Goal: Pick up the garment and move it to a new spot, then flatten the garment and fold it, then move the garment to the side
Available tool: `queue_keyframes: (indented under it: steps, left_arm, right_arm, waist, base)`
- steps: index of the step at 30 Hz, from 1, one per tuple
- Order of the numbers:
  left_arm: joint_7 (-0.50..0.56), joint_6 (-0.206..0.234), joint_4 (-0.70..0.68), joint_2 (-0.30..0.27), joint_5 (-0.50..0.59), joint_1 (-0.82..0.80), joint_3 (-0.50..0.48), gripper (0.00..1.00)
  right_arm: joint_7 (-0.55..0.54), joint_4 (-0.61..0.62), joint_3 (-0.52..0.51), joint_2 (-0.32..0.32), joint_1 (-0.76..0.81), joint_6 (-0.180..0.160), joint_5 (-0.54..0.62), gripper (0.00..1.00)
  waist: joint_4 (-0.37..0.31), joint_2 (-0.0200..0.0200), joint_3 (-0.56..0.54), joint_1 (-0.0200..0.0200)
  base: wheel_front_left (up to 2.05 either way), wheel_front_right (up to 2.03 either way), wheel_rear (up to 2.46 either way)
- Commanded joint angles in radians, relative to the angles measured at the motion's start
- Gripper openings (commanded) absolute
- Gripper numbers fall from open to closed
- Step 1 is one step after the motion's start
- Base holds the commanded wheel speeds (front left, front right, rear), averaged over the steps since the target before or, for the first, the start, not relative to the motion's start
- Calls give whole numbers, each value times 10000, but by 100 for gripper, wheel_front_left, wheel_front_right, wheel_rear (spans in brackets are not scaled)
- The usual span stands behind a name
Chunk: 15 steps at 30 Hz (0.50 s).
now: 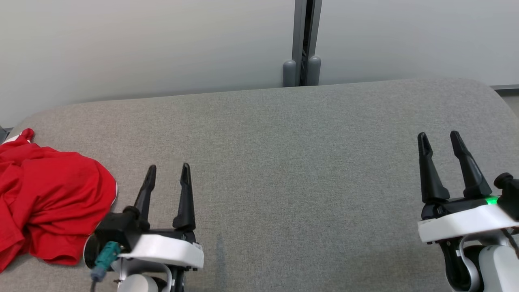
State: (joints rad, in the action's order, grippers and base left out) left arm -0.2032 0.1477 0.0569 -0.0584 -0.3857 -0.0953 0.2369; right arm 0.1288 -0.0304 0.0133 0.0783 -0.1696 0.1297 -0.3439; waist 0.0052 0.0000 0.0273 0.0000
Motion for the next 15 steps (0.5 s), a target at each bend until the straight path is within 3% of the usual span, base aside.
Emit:
queue_keyframes:
  steps: [1,9,15]
  left_arm:
    - [-87,320,113,-130,486,23,190,100]
    - [-187,1079,137,-266,1055,124,610,100]
    - [-274,1209,255,-298,1250,218,771,100]
  right_arm:
    - [183,-35,99,11,90,14,390,100]
    - [404,-347,170,-150,250,15,1012,100]
    - [586,-660,290,-221,361,15,1465,100]
  waist:
    - [-14,0,-29,0]
    - [-60,0,-36,0]
    - [-62,0,-27,0]
  base:
    - [0,0,0]
    - [0,0,0]
    - [0,0,0]
